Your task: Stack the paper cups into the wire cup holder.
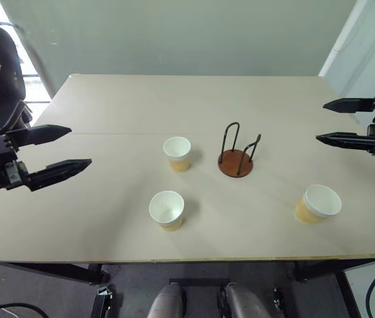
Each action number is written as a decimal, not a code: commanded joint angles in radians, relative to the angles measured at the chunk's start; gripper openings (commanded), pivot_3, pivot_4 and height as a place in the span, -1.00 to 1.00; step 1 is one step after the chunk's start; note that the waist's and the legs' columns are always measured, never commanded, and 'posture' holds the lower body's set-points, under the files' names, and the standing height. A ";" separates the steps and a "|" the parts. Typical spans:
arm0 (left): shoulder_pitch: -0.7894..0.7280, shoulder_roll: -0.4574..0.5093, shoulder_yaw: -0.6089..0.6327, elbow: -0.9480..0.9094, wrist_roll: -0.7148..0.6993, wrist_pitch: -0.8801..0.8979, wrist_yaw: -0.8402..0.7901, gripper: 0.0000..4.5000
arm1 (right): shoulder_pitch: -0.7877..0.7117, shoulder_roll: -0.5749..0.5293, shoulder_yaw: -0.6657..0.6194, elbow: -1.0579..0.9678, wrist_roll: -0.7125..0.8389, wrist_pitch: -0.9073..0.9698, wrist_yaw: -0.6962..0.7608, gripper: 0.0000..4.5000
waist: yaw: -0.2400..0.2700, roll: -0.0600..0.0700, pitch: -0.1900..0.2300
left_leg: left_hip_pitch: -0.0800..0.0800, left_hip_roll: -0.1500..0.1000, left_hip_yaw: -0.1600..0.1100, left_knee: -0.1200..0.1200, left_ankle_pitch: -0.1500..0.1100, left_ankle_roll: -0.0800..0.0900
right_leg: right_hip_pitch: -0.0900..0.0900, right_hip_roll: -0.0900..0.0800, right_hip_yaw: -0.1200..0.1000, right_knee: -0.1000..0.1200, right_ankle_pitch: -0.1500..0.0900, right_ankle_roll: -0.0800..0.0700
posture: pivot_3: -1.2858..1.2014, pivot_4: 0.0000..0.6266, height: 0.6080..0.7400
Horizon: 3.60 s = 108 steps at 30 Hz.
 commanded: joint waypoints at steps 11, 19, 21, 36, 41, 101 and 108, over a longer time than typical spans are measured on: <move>-0.025 0.016 -0.007 -0.011 -0.005 -0.019 -0.007 0.99 | 0.081 0.001 0.000 -0.156 0.048 0.106 -0.031 1.00 | 0.000 0.000 0.000 | 0.000 0.000 0.000 0.000 0.000 0.000 | 0.000 0.000 0.000 0.000 0.000 0.000 | 0.03 -0.52 1.00; -0.040 0.016 -0.073 -0.015 0.000 -0.039 -0.024 0.99 | 0.222 0.094 0.066 -0.499 0.134 0.370 -0.223 1.00 | -0.001 0.000 0.000 | 0.000 0.000 0.000 0.000 0.000 0.000 | 0.000 0.001 0.000 0.000 0.000 0.000 | 0.03 -0.52 1.00; -0.041 0.014 -0.086 -0.027 -0.002 -0.039 -0.025 0.99 | 0.235 0.120 0.103 -0.533 0.124 0.419 -0.281 1.00 | -0.001 -0.001 0.000 | 0.000 0.000 0.000 0.001 0.001 -0.001 | 0.000 0.001 0.001 0.000 0.000 0.000 | 0.03 -0.52 1.00; 0.007 -0.011 -0.039 -0.103 -0.014 -0.011 0.016 0.99 | 0.132 0.407 0.316 -0.379 -0.054 0.519 -0.648 1.00 | -0.003 -0.003 0.000 | 0.000 0.000 0.000 0.001 0.001 0.001 | -0.001 0.002 0.002 0.000 0.003 0.004 | 0.03 -0.52 1.00; 0.030 -0.008 -0.006 -0.121 -0.020 0.003 0.020 0.99 | 0.110 0.475 0.323 -0.316 -0.090 0.475 -0.685 1.00 | -0.002 -0.003 0.000 | -0.001 0.000 0.000 0.000 0.001 0.000 | -0.002 0.002 0.002 0.000 0.003 0.004 | 0.03 -0.52 1.00; -0.036 0.027 -0.076 -0.093 -0.022 0.010 0.004 1.00 | 0.253 0.301 0.562 -0.491 -0.223 -0.106 -0.040 -0.98 | -0.006 -0.013 -0.004 | 0.001 0.004 0.001 0.002 0.002 -0.003 | 0.000 0.007 0.005 -0.001 0.000 -0.009 | 0.03 -0.52 1.00; -0.034 0.024 -0.074 -0.093 -0.023 0.010 0.006 1.00 | 0.227 0.277 0.564 -0.505 -0.221 -0.036 -0.010 -0.23 | -0.005 -0.013 -0.004 | 0.000 0.004 0.001 0.001 0.002 -0.003 | -0.001 0.007 0.005 -0.001 0.000 -0.009 | 0.03 -0.52 1.00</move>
